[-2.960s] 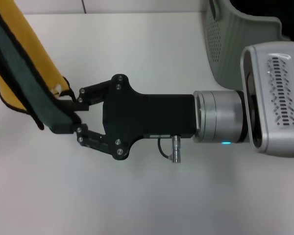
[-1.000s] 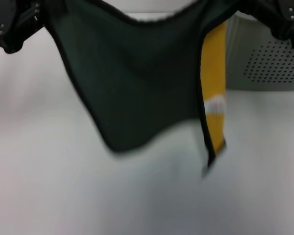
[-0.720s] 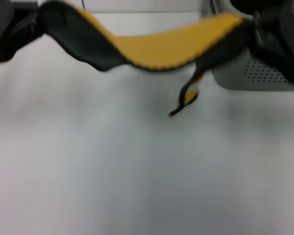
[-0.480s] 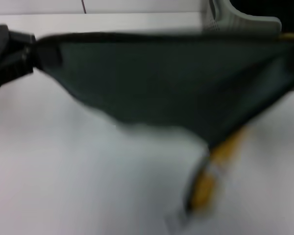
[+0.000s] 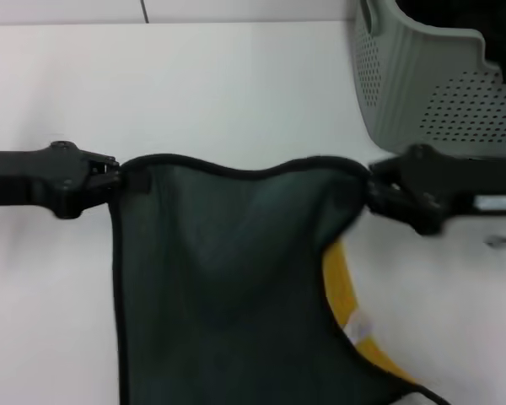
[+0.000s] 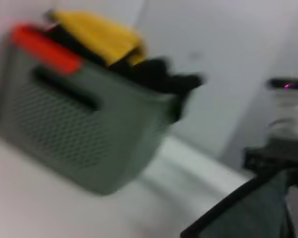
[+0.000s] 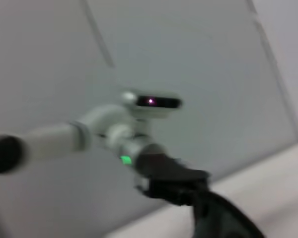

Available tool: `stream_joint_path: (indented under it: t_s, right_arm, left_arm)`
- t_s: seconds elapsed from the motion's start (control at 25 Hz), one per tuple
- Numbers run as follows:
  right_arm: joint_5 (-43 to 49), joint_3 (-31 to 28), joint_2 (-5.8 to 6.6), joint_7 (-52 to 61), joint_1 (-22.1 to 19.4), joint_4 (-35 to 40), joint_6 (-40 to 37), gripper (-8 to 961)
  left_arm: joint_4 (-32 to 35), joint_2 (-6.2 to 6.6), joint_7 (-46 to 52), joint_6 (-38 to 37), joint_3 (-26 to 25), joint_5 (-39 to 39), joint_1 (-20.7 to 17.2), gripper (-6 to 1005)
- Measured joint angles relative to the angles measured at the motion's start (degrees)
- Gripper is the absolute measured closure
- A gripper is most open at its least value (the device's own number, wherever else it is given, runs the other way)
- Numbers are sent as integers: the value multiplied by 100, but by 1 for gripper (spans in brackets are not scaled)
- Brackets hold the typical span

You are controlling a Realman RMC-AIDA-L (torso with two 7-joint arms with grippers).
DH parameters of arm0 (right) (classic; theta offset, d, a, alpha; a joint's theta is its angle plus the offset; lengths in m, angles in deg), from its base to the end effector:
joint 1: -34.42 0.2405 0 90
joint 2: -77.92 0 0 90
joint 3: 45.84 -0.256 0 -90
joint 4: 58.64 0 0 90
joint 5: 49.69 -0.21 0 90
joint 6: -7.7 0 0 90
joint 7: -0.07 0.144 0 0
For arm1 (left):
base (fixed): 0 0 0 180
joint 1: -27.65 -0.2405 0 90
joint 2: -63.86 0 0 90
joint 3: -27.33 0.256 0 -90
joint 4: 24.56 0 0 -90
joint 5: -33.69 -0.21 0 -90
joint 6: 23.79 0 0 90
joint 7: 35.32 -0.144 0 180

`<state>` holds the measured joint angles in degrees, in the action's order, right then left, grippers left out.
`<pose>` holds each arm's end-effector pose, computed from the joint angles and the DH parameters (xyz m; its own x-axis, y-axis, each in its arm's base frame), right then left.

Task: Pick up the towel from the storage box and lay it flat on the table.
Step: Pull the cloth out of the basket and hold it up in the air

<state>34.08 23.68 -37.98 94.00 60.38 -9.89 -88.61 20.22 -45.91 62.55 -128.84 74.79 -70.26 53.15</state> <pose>0.1844 0.3079 0.0071 0.7071 -0.3518 -0.6134 -0.3091 -0.9340 0.1792 -0.2611 0.3055 0.0731 0.7166 0.4910 0.4953 0.5222 -0.8485 0.0856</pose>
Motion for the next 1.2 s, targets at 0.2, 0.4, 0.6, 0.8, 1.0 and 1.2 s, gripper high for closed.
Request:
stream_joint_path:
  t_s: [0.2, 0.4, 0.6, 0.8, 1.0, 1.2]
  right_arm:
    - [519, 238, 9, -80, 333, -21, 1176, 888]
    - [914, 249, 11, -149, 613, 61, 1893, 884]
    - [1083, 269, 9, -268, 848, 43, 2208, 880]
    - [1108, 483, 3, -286, 916, 23, 2485, 876]
    - [1140, 726, 11, -287, 947, 138, 2666, 872]
    - [1268, 767, 10, -201, 966, 361, 2669, 868]
  left_arm:
    - [-56, -118, 35, 1049, -76, -584, 103, 980]
    - [-66, -166, 54, 1715, -76, -770, 202, 980]
    - [-76, -176, 63, 2089, -67, -780, 238, 980]
    - [-160, -176, 65, 2350, -40, -786, 293, 980]
    - [-201, -171, 50, 2514, -41, -855, 306, 980]
    - [-209, -174, 24, 2572, -28, -958, 312, 980]
